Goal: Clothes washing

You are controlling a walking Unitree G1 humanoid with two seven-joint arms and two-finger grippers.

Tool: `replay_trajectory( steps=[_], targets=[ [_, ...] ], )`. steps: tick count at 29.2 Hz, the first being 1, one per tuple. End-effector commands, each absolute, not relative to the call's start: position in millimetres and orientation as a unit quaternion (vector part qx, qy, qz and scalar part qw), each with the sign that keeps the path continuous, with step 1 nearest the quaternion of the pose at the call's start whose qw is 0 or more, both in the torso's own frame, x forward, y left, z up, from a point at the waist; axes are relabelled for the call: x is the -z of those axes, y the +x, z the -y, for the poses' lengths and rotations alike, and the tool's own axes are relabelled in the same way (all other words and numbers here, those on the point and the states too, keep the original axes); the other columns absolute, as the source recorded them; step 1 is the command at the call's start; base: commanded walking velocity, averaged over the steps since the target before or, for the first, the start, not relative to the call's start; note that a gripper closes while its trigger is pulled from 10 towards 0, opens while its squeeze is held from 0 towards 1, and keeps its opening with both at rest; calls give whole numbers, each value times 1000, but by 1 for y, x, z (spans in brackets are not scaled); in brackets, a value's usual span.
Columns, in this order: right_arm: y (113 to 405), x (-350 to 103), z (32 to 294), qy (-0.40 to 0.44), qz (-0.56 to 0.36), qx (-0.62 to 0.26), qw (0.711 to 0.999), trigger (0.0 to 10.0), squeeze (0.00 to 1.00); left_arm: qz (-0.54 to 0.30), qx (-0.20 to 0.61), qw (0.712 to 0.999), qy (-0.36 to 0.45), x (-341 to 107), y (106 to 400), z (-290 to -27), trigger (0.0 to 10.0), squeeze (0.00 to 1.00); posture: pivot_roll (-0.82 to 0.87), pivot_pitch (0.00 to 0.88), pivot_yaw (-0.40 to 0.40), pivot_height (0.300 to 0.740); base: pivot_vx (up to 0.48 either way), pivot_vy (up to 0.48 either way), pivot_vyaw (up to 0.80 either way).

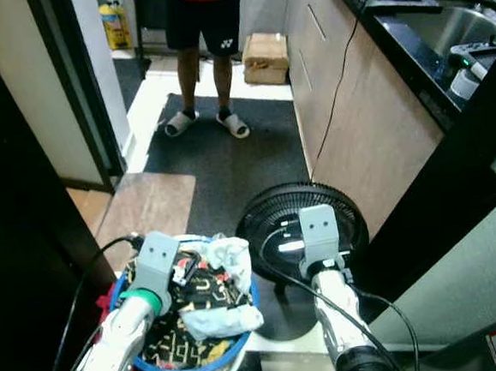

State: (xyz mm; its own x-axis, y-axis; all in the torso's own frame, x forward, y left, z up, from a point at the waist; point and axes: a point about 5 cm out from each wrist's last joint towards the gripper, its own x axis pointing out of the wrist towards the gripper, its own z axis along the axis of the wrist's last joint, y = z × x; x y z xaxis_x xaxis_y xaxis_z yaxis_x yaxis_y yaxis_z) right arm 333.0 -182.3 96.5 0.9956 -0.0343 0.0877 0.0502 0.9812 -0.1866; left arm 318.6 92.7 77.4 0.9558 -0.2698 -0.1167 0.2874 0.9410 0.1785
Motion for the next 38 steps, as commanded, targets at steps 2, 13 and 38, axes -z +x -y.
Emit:
replay_trajectory(
  steps=[2,13,38],
  targets=[
    [329,-90,187,-93,27,30,995,10000,0,-56,145,983,95,-73,317,-91,10000,0,61,71,4,645,0,0,0],
    [329,-89,186,-93,25,30,995,10000,0,-57,145,983,95,-73,317,-92,10000,0,63,71,5,620,0,0,0],
    [341,-131,171,-67,106,-20,992,10000,0,14,134,988,70,-143,345,-94,10000,0,73,79,-1,585,0,0,0]
  ],
)
